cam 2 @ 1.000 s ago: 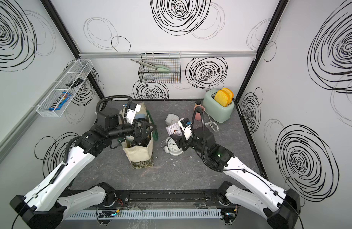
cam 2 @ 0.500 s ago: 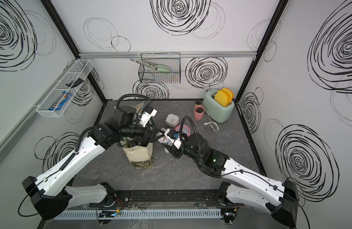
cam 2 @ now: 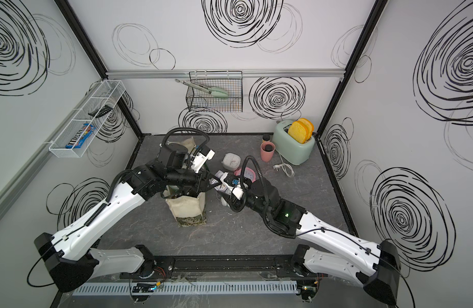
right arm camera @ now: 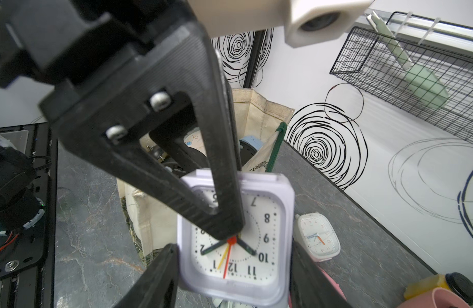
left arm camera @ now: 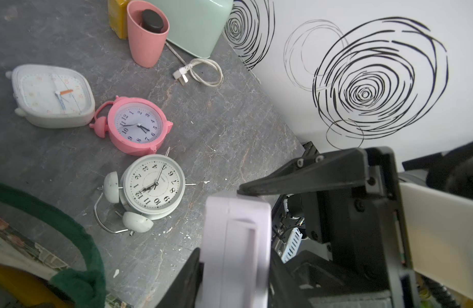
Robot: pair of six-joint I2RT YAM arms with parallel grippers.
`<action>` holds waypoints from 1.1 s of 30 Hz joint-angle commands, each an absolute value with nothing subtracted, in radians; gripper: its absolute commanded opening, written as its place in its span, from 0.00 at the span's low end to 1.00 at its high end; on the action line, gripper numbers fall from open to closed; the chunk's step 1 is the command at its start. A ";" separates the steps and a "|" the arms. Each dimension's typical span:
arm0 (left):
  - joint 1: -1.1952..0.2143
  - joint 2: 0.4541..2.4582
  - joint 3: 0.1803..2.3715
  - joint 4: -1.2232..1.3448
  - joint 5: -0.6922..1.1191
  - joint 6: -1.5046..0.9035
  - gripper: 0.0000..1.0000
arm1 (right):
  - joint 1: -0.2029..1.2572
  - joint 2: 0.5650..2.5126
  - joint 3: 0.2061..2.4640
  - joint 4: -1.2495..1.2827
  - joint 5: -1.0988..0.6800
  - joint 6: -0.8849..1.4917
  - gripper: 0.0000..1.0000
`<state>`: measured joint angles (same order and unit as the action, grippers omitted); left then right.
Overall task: Put the alarm clock into the canvas bag
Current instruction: Pick up the alarm from the center of the board, then place the alarm at the canvas bag.
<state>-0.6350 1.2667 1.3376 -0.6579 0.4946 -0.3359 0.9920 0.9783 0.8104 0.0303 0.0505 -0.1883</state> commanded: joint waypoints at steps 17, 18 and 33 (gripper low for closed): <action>-0.325 1.245 1.412 -0.679 0.042 -0.469 0.26 | 0.930 0.998 0.759 0.078 0.109 -0.010 0.97; -0.323 1.266 1.419 -0.681 0.021 -0.460 0.27 | 0.914 0.998 0.753 0.080 0.102 0.004 0.97; -0.302 1.591 1.484 -0.600 -0.010 -0.601 0.31 | 0.696 0.954 0.700 0.036 0.003 0.177 0.97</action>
<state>-0.3054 1.5616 1.4498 -0.6514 -0.0303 -0.5419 0.7116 0.9741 0.7177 0.0540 0.0147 0.1329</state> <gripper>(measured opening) 0.352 0.974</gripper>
